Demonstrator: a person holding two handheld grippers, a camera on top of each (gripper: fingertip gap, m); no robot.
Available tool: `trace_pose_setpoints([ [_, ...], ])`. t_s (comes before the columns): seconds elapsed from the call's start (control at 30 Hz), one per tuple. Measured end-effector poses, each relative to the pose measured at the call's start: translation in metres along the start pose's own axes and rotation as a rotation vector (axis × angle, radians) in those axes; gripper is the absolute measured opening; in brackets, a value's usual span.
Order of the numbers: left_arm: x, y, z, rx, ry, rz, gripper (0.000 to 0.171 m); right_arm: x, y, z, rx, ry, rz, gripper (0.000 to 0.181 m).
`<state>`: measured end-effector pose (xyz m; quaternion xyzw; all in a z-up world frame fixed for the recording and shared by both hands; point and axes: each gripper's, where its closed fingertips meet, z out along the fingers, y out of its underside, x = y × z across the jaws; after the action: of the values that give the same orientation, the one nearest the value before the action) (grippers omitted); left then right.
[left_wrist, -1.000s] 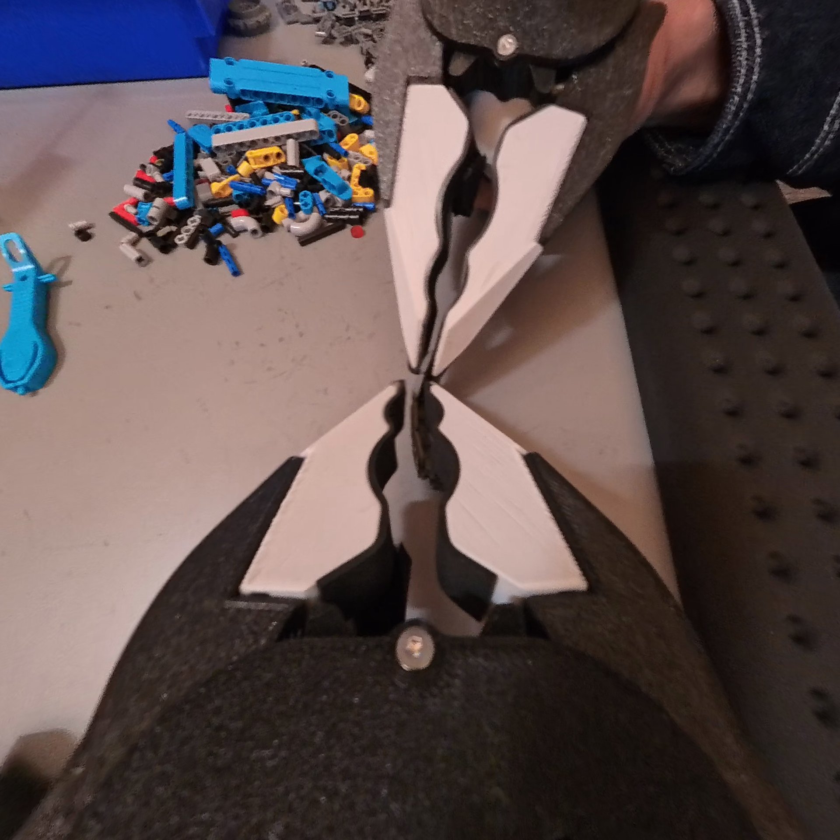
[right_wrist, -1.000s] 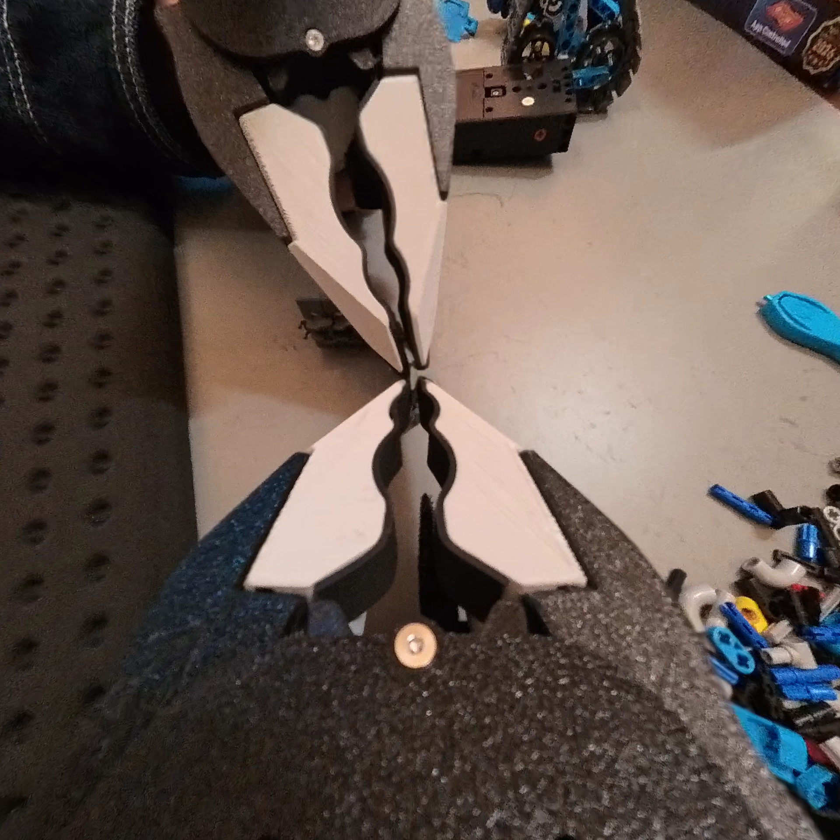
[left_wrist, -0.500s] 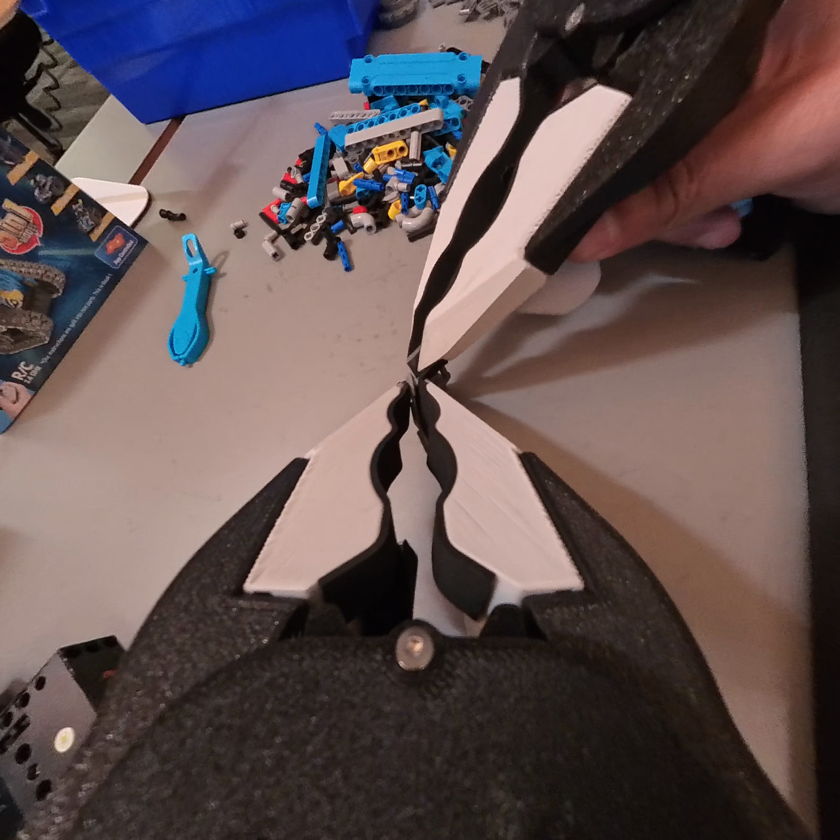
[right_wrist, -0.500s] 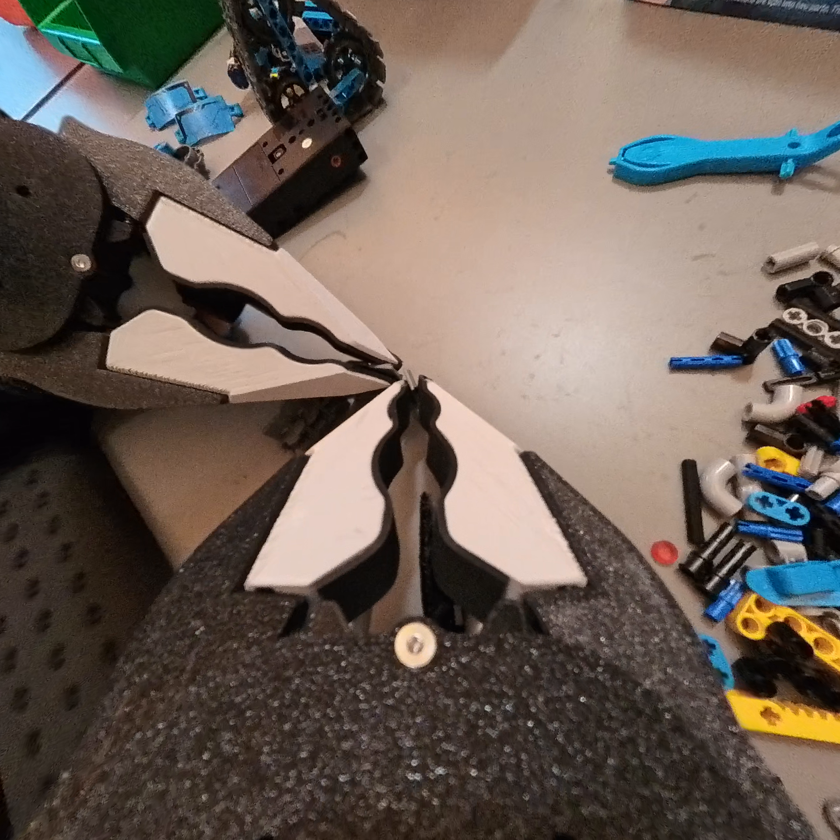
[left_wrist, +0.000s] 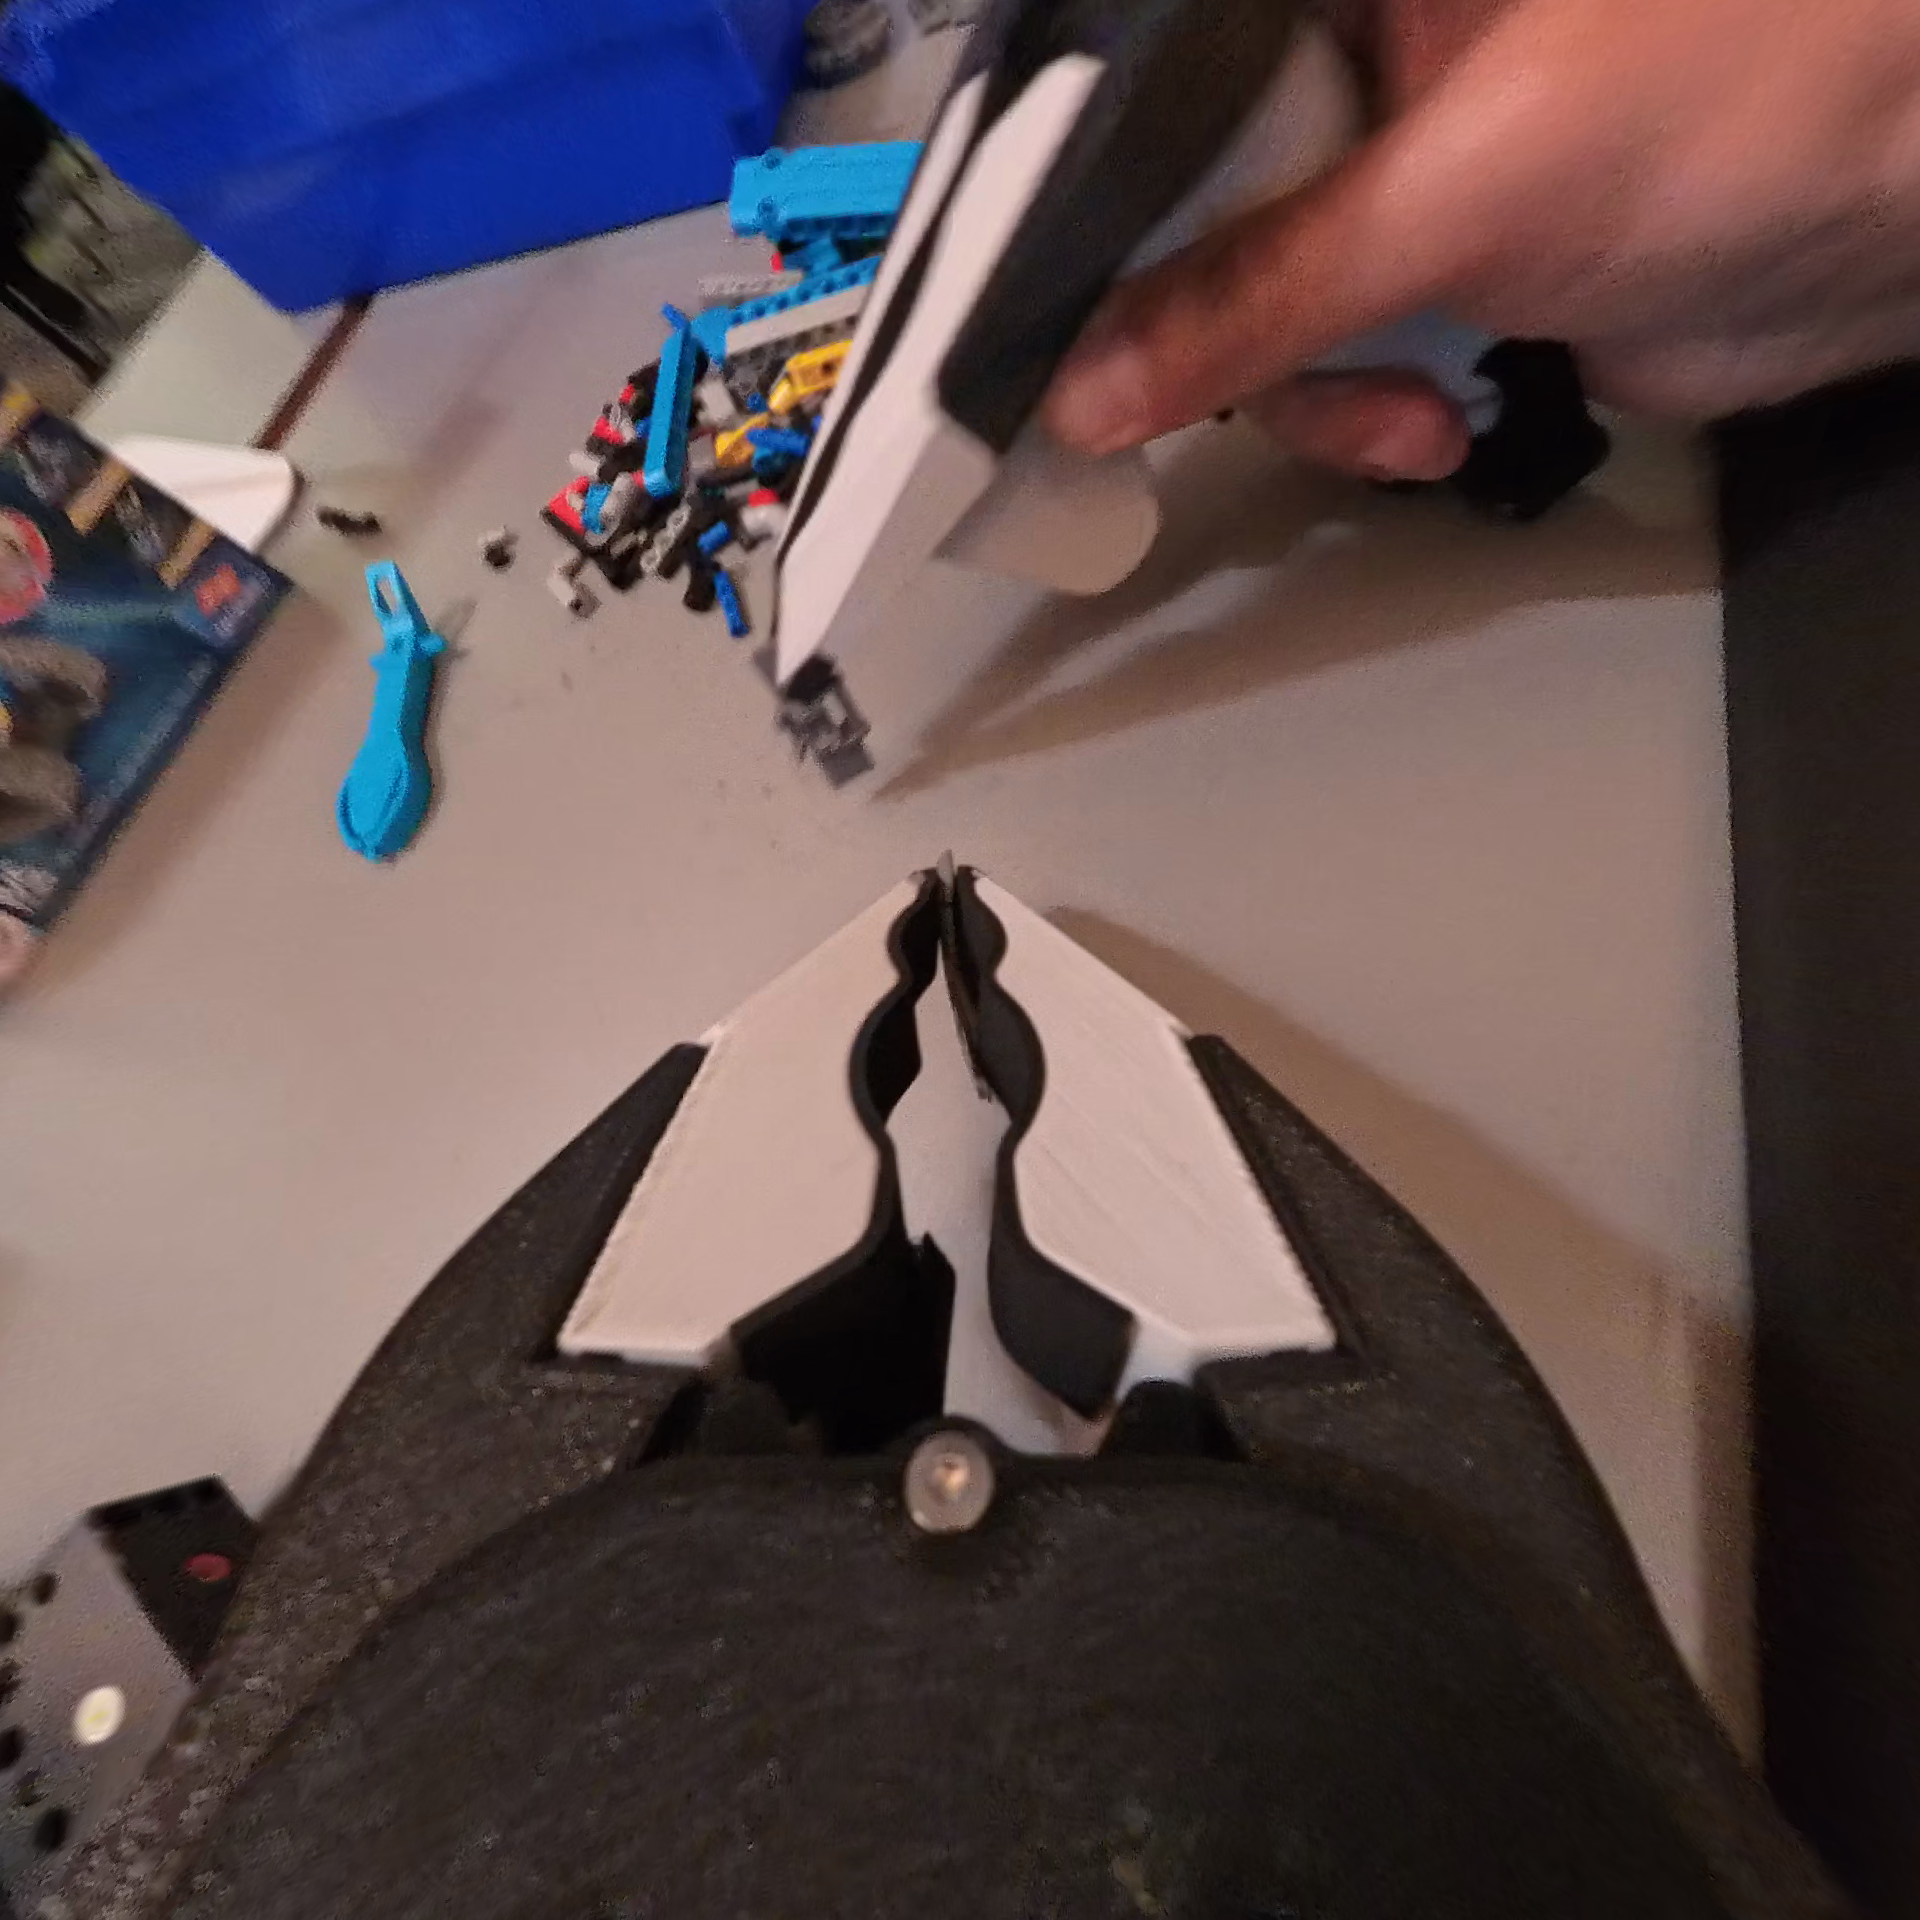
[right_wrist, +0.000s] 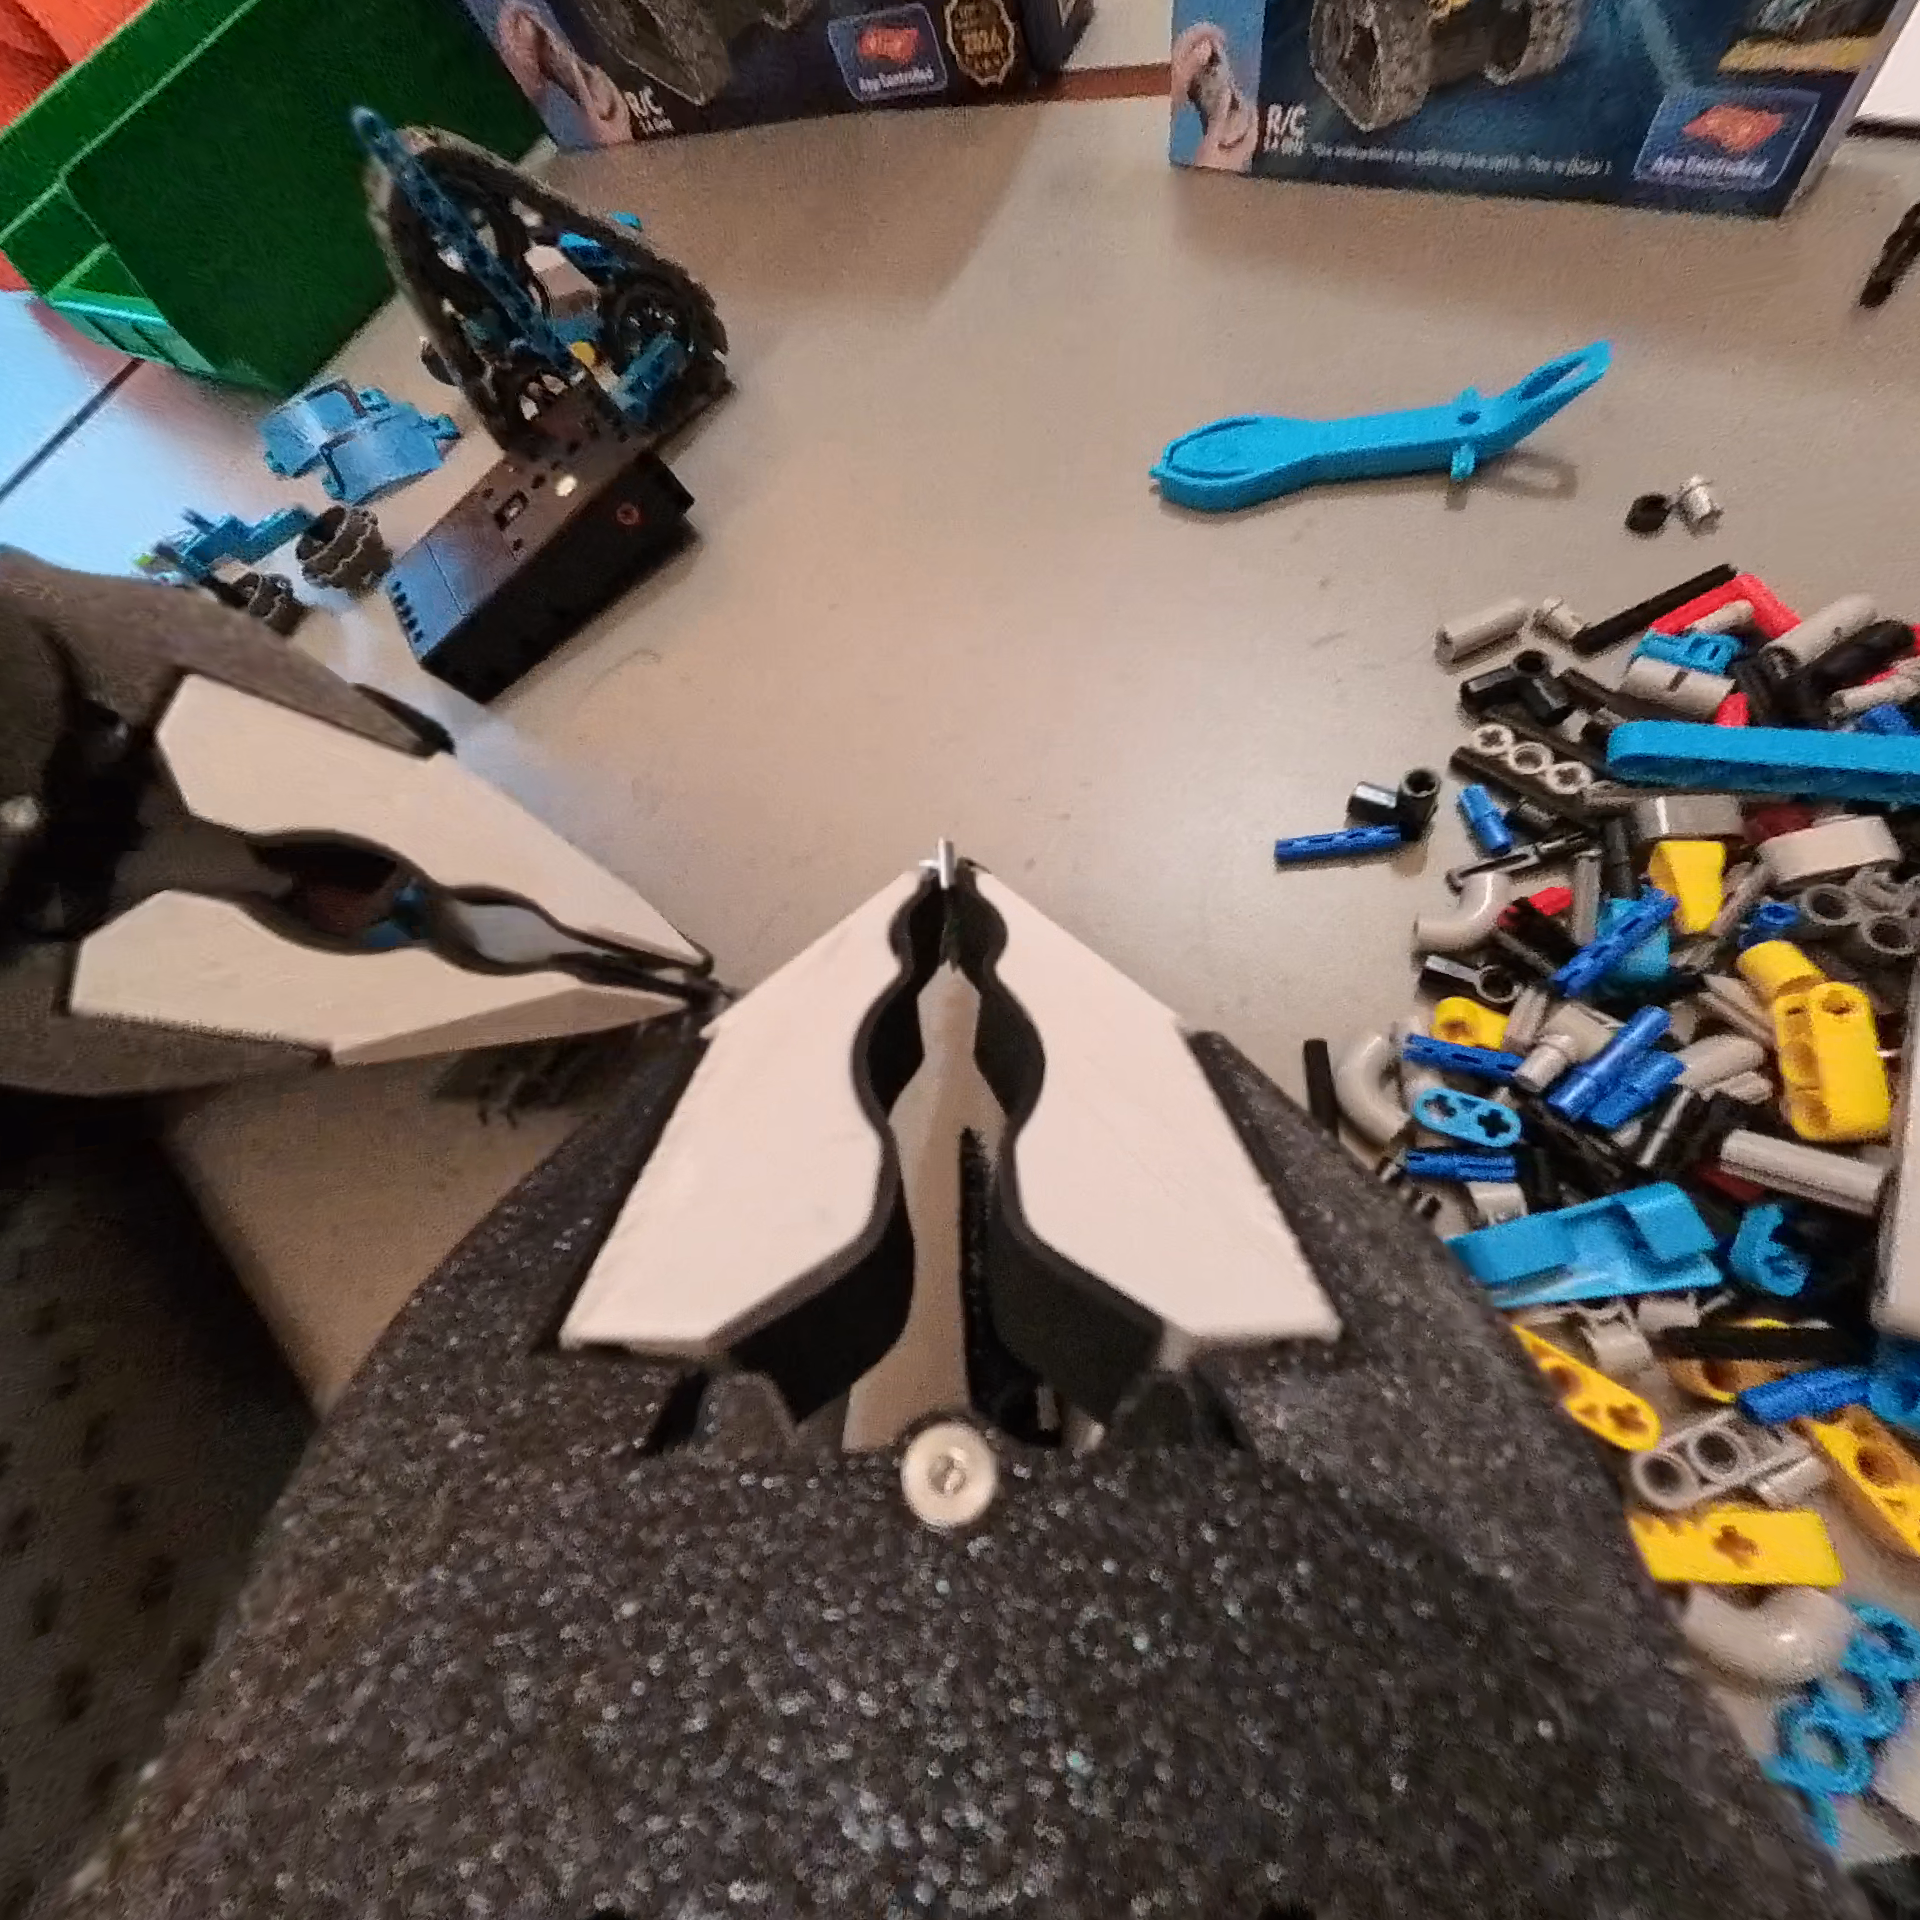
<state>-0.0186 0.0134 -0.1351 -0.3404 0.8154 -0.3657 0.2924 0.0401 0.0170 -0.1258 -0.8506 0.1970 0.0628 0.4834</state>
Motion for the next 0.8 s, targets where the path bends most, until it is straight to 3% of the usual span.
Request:
trace_pose_setpoints([
  [0.07,0.007,0.000,-0.003,0.030,0.072,-0.029,0.001,-0.004,-0.004,-0.004,0.026,-0.036,0.004,0.000],
  [0.2,0.011,-0.003,0.000,0.014,0.091,-0.012,0.002,0.022,-0.008,-0.031,0.061,-0.008,0.022,0.001],
  [0.33,0.003,-0.007,-0.005,0.046,0.085,-0.081,0.004,0.130,-0.020,-0.120,0.130,0.311,0.023,0.001],
  [0.47,-0.003,-0.012,-0.015,0.079,0.098,-0.131,0.010,0.224,0.015,-0.185,-0.085,0.493,0.026,0.001],
  [0.57,-0.002,-0.011,-0.018,0.066,0.101,-0.119,0.014,0.237,0.014,-0.195,-0.083,0.497,-0.128,0.001],
  [0.67,-0.007,-0.011,-0.023,0.071,0.078,-0.119,0.014,0.245,0.007,-0.205,-0.091,0.603,-0.225,0.022],
  [0.8,-0.014,-0.015,-0.033,0.102,0.060,-0.151,0.014,0.239,-0.021,-0.218,0.052,0.697,-0.268,0.029],
])
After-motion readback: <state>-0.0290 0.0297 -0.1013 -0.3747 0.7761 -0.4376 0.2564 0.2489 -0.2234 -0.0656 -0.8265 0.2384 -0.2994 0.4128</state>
